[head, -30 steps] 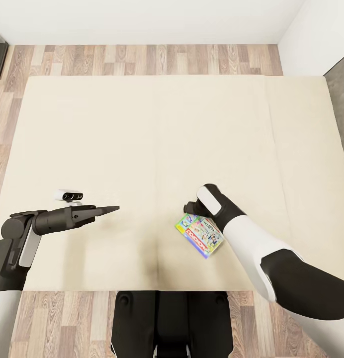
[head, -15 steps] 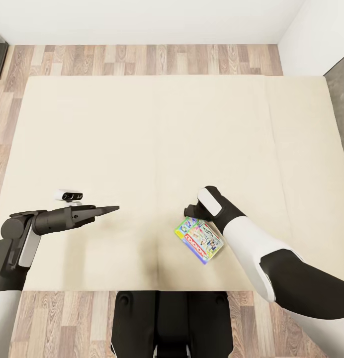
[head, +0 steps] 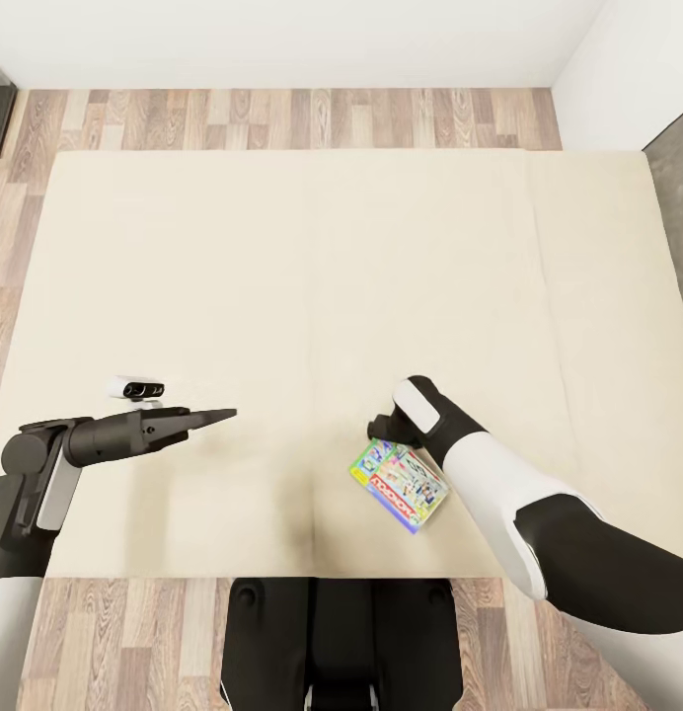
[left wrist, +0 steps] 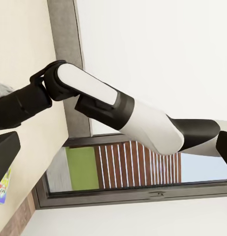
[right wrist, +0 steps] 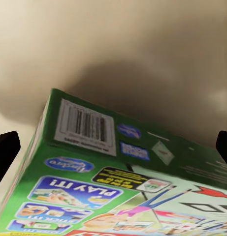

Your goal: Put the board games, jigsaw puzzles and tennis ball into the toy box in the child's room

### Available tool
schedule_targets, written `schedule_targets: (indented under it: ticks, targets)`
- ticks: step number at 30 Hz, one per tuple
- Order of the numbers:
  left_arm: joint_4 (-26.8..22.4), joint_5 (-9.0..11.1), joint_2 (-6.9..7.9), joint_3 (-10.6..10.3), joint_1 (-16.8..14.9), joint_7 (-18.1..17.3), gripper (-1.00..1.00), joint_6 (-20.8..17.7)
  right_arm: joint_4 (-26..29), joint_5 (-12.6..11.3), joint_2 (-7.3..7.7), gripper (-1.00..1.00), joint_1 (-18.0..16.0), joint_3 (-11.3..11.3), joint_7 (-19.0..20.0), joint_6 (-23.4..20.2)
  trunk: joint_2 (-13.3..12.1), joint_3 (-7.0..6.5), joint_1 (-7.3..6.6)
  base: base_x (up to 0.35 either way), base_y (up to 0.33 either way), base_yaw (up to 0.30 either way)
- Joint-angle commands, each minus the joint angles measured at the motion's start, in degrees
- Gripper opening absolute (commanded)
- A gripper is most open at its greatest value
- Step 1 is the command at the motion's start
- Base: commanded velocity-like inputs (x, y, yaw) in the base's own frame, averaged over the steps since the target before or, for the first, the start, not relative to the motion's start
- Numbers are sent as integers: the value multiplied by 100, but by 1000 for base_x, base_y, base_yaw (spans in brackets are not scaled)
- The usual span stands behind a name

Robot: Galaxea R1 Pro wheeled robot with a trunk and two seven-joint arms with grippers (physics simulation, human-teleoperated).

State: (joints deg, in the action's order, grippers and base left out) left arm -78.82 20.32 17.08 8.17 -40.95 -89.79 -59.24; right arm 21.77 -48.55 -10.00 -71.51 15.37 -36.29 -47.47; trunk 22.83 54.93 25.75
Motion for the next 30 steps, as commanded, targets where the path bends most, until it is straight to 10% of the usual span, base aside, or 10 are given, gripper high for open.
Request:
schedule_targets:
  ticks: [1, 30]
  targets:
    - [-2, -1, 2, -1, -1, -21, 100, -61, 0, -55, 0, 100, -3, 27, -54, -7, 9, 6, 4, 0, 0, 0]
    - [-2, -1, 4, 1, -1, -21, 100, -61, -261, -58, 0, 100, -3, 20, -53, -12, 9, 6, 4, 0, 0, 0]
